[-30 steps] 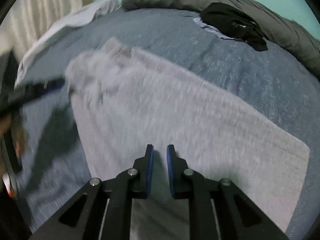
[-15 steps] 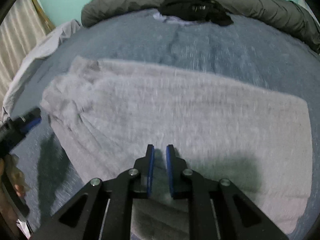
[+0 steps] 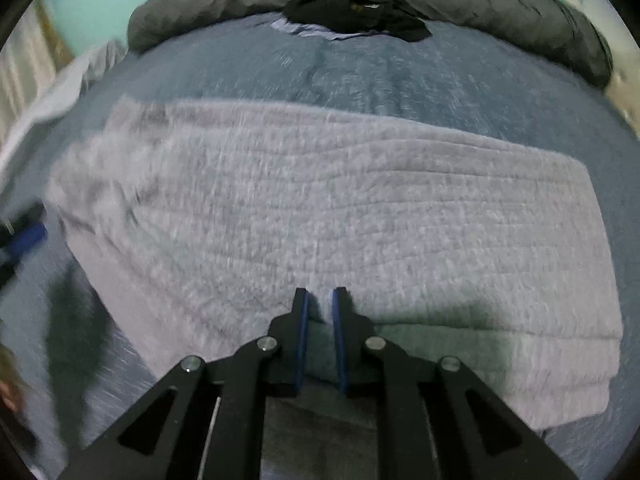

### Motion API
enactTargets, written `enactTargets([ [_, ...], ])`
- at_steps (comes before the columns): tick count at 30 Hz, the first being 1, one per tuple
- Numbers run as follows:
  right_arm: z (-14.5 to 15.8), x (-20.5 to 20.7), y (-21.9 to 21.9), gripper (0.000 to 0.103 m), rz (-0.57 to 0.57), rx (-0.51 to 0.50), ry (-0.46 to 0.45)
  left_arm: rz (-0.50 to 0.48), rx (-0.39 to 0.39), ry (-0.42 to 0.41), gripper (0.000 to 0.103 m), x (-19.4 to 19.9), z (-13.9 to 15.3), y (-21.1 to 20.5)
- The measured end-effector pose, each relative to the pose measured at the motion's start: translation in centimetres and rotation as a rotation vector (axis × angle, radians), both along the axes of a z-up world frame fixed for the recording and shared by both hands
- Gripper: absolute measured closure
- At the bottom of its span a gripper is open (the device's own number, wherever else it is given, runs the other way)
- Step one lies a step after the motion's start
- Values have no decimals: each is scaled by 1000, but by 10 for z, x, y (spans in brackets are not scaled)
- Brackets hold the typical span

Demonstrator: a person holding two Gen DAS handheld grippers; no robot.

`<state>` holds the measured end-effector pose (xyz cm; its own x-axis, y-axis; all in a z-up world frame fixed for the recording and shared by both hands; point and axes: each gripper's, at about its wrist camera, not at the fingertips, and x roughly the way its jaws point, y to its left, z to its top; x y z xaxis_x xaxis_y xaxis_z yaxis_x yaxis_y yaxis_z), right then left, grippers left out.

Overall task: Fold clothes
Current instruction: 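Press along the folded sweater's edge with the right gripper, then grasp the end of the folded grey sweater with the left gripper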

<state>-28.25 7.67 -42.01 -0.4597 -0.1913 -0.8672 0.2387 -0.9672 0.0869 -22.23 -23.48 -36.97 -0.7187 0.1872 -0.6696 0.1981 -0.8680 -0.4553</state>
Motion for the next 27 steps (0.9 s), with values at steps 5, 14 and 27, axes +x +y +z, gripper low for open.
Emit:
enactTargets([
  [5,7,10,12,92,-10,-50,-8,25,14,-9,39,2,-2,-6],
  [14,14,37,37,92,-2,-146,28,6,57,-31,30,-3,-10,0],
  [27,5,86,128,89,-74,-192,52,-2,145,-40,15,-24,-26,15],
])
